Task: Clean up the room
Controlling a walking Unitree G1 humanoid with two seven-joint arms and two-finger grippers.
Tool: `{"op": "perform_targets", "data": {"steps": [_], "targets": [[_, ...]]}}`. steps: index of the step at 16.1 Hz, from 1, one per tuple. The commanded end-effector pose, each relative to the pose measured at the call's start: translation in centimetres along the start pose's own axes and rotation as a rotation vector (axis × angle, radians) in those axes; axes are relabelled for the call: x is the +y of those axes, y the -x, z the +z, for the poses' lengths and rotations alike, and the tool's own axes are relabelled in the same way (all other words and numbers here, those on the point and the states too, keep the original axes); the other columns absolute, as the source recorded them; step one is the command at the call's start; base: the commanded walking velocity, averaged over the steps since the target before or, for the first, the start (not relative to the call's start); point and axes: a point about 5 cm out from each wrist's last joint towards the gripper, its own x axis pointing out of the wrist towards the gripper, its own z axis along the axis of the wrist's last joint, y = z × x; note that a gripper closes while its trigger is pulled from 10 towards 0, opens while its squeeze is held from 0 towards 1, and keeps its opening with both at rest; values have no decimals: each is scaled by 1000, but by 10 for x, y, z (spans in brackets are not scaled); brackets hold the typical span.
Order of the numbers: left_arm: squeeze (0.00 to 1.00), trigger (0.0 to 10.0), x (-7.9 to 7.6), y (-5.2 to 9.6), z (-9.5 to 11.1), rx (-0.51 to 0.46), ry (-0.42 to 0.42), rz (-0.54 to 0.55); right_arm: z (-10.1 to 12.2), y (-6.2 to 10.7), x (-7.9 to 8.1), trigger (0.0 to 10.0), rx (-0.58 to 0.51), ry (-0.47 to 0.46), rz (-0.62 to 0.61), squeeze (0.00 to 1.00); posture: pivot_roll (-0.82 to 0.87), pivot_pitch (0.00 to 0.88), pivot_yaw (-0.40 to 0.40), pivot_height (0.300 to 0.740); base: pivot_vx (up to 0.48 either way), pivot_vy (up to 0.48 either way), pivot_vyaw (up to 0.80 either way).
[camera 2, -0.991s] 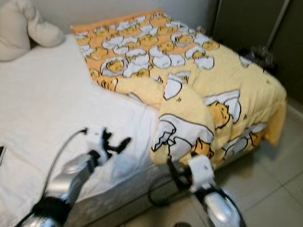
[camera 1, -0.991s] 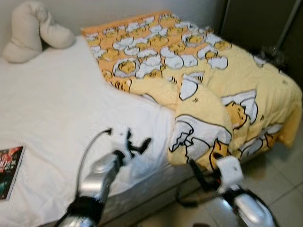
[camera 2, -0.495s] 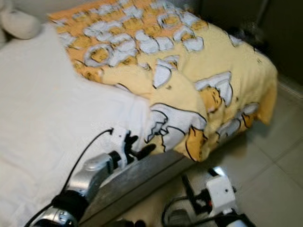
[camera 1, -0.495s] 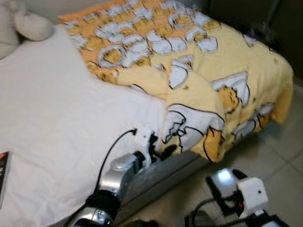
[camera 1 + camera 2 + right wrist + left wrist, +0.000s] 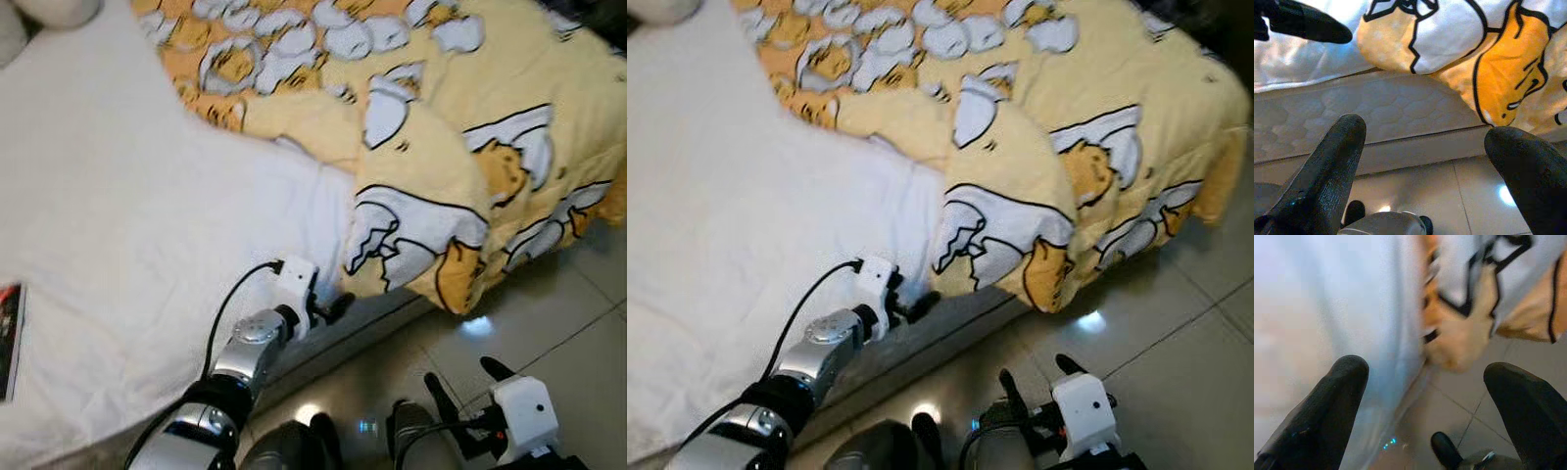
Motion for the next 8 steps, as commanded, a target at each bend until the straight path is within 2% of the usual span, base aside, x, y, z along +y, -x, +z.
{"op": "perform_targets", "data": {"steps": [1, 5, 7, 8], "targets": [[0, 10000, 3, 2, -9, 25, 33, 15, 2, 3, 9, 10000, 6, -36, 22, 294, -338, 283, 204, 732, 0, 0, 0], [0, 10000, -5, -4, -4, 1, 61, -8, 9, 4, 17, 10000, -8, -19, 68, 294, -347, 297, 202, 732, 0, 0, 0], [0, 10000, -17, -12, 12, -60, 73, -60, 10, 4, 17, 10000, -3, 1, 74, 290, -346, 301, 208, 732, 0, 0, 0], [0, 10000, -18, -13, 14, -68, 76, -65, 10, 4, 18, 10000, -3, 0, 74, 290, -346, 303, 211, 732, 0, 0, 0]]}}
